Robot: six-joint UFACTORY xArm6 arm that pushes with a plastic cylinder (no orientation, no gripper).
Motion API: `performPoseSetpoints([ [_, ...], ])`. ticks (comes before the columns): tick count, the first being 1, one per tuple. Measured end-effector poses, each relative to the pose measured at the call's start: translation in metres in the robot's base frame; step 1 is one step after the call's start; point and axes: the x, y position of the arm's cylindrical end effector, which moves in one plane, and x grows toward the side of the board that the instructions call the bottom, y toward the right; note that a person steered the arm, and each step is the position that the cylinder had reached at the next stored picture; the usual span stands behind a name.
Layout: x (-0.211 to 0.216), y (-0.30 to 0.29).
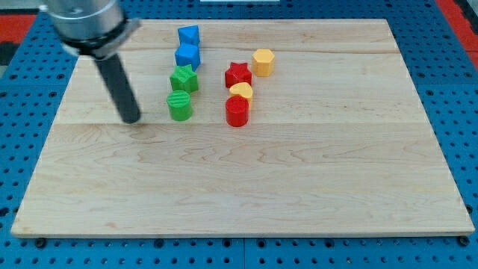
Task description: Push green circle to the red circle
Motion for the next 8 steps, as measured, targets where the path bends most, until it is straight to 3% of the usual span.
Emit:
performPoseSetpoints([
  [1,-0.009,0.024],
  [3,-0.04,-0.002],
  [6,-0.009,0.022],
  [8,-0.029,0.022],
])
